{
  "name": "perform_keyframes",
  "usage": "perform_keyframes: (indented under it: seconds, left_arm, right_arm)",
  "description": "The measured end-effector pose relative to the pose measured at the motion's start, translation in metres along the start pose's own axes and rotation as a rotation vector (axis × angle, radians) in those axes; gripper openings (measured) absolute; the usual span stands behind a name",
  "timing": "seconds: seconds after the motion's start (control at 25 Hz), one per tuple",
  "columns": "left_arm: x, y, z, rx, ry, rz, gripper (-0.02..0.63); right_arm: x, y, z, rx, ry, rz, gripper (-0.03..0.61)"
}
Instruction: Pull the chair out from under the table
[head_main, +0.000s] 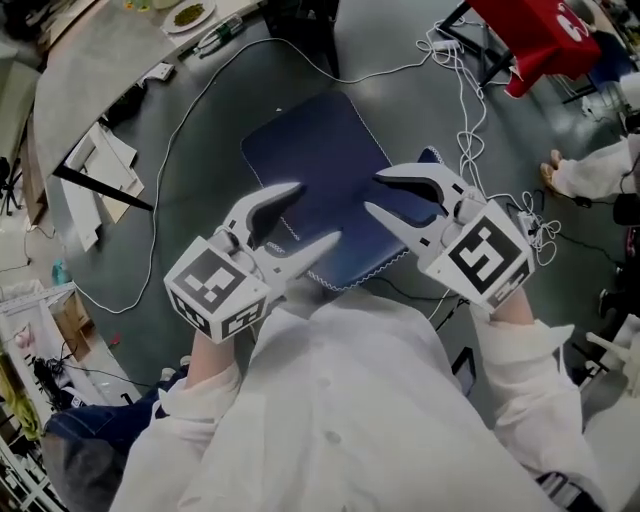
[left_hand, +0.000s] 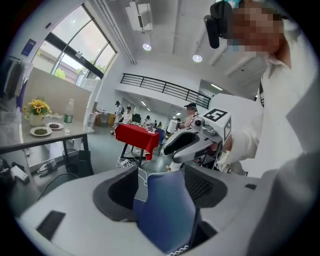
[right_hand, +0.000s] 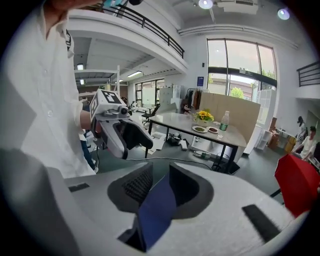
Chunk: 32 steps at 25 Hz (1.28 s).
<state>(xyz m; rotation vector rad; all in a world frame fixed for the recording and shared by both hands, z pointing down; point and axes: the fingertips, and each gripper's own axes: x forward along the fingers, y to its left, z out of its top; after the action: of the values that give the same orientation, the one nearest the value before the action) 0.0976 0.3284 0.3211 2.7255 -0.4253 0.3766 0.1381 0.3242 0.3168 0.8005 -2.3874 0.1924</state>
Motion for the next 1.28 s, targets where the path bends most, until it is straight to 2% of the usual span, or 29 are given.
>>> perform_keyframes:
  seconds: [0.12,0.24,0.44,0.6,0.84,1.08,1.28]
  left_arm:
    - [0.002,0.001,-0.004,-0.002,0.015,0.005,0.273]
    - [0.002,0.004,-0.006,-0.013,0.008,0.030,0.173]
    - [-0.002,0.009,0.006,-0.063,-0.060,0.055,0.044]
    - [-0.004,0.009,0.008,-0.096,-0.055,0.033,0.023]
    - [-0.006,0.006,0.000,-0.086,-0.010,0.048,0.023]
    - [-0.009,0.011,-0.003,-0.171,-0.025,0.073,0.023]
    - [-0.012,0.018,0.000,-0.176,-0.030,0.111,0.023]
  right_arm:
    - [0.000,-0.003,-0.001,0.014,0.011,-0.027,0.049]
    - [-0.001,-0.009,0.004,0.055,-0.019,-0.057,0.010]
    - [0.000,-0.016,0.012,0.050,-0.025,-0.091,0.003]
    - [0.005,-0.019,0.015,0.047,-0.016,-0.158,0.002]
    - [0.013,-0.010,0.022,0.087,-0.055,-0.138,0.002]
    - [0.015,-0.006,0.022,0.105,-0.079,-0.144,0.003]
    - [0.021,-0.004,0.020,0.181,-0.111,-0.161,0.002]
